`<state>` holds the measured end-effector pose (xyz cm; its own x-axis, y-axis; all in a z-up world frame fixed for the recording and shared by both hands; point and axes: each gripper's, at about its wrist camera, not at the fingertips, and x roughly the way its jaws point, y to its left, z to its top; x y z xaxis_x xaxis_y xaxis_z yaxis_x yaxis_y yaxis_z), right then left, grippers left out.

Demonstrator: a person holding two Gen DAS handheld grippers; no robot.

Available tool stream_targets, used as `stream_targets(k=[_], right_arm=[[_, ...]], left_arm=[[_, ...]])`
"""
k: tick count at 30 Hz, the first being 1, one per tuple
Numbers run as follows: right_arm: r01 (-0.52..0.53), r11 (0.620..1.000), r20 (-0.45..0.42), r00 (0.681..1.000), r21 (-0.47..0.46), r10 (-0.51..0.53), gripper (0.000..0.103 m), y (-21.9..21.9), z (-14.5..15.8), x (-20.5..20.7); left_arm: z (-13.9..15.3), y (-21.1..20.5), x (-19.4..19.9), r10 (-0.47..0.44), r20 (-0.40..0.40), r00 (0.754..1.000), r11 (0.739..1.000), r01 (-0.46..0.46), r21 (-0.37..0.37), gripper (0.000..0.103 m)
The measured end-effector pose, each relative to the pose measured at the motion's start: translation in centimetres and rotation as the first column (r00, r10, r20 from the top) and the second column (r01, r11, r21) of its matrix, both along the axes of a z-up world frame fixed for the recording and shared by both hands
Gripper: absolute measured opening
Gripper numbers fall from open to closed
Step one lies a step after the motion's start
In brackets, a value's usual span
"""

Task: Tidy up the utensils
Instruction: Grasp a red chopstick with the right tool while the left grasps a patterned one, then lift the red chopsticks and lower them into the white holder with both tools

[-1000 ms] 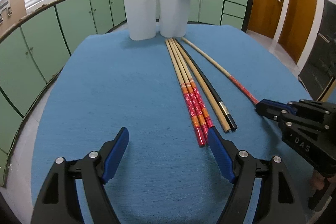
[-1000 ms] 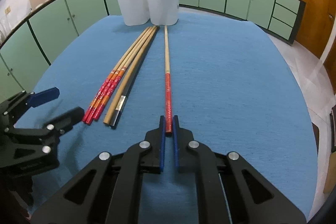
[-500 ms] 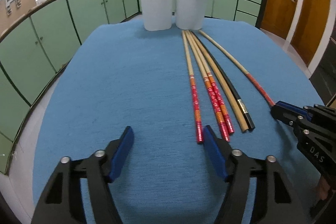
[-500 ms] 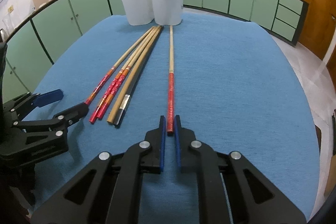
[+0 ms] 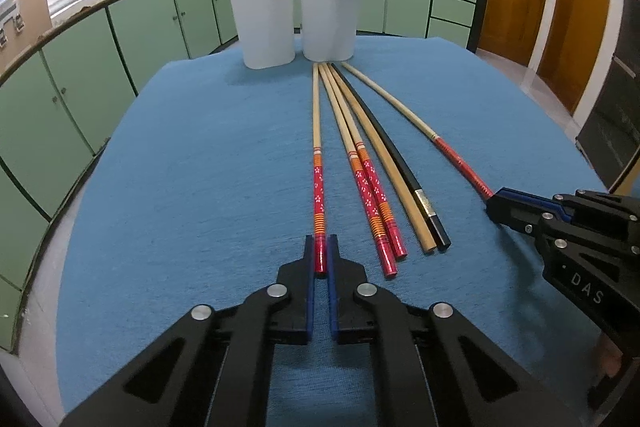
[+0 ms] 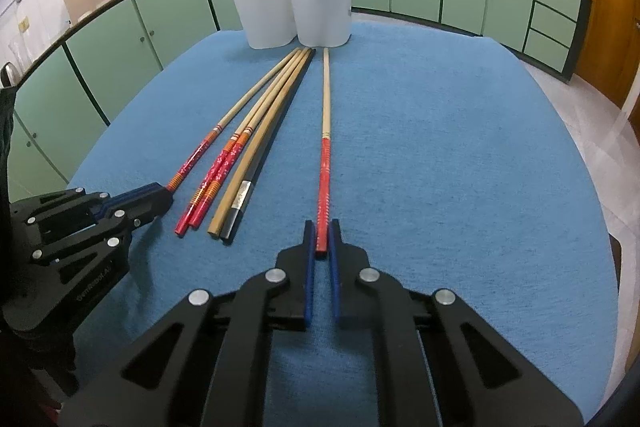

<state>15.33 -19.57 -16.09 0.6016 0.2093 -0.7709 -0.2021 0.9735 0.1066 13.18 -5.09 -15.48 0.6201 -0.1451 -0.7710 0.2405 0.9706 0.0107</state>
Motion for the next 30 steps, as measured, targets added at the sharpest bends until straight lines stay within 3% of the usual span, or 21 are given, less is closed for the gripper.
stream_targets(k=[12,21,30], right_arm=[[-0.011,1.0,0.119,0.993,-0.005,0.011,0.005,-0.9,5.1,-1.0],[-0.022,1.0,0.229,0.973,0.011,0.019,0.005,-2.1,10.9,-0.6],[-0.071,0.997,0.302,0.951,0.03,0.059,0.005,-2.3,16.6,1.3]], left_arm=[[5.9,1.5,-1.2,0.001,0.115,0.993,1.0,0.003,-0.028,0.005],[12.1,2.2,-1.5,-0.019,0.245,0.969,0.998,0.034,-0.055,0.005],[16.1,2.6,0.4,-0.052,0.315,0.948,0.994,0.078,-0.072,0.005]])
